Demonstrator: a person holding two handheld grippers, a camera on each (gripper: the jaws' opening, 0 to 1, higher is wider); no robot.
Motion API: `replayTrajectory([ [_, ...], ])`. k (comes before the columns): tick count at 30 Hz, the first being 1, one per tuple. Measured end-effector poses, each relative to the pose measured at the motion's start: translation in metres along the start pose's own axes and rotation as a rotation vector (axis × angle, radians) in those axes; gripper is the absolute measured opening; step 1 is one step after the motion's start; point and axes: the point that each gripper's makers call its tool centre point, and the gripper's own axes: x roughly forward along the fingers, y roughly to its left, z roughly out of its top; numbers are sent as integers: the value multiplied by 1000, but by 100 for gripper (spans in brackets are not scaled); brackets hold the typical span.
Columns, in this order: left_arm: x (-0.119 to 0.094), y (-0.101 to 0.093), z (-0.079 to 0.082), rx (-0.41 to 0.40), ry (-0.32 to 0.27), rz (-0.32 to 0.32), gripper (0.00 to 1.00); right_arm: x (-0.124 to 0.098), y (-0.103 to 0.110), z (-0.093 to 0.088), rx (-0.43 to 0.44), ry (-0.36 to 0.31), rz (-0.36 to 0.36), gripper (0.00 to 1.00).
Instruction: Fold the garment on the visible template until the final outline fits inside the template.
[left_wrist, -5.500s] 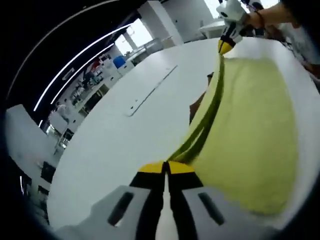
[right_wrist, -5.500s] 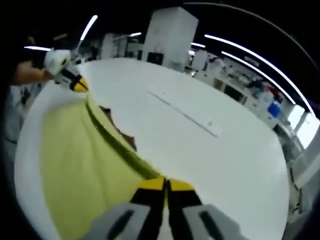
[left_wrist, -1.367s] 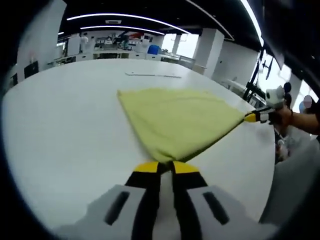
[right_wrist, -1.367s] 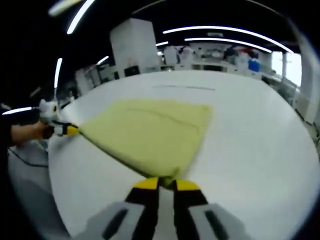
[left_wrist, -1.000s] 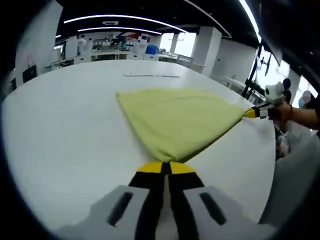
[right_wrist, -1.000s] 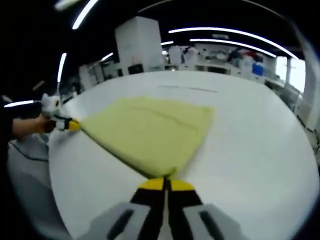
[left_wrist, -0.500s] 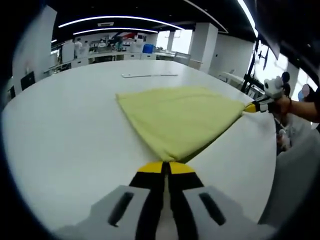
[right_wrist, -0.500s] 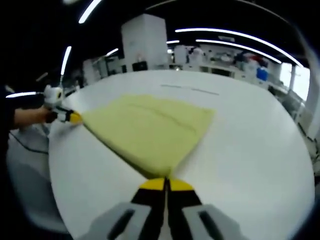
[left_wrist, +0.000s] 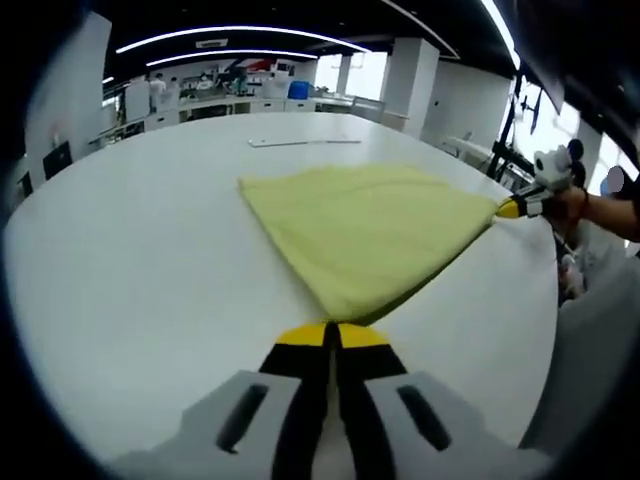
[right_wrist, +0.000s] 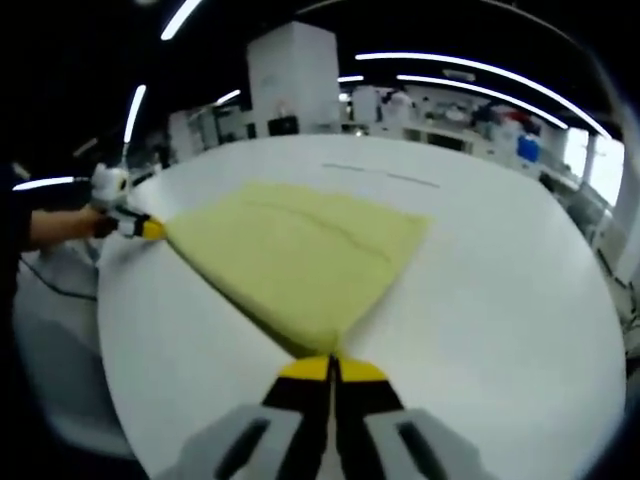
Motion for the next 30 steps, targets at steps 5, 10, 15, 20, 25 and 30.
replayTrajectory([
  [5,-4,-1,1,7,-17,-14,0,0,0,-1,6,0,-1,0],
  [10,-8,0,0,44,-18,-6,0,1,2,-2,12,6,6,0],
  [15,-11,-10,11,68,-51,-34,6,0,3,-2,25,9,16,0],
  [20,-6,-11,16,81,-59,-61,11,-3,3,1,55,-4,32,3],
  [25,-3,-9,14,58,-36,-66,6,0,-2,1,71,-1,39,4],
  [30,-2,-11,12,54,-22,-73,3,2,2,1,86,-8,71,0],
])
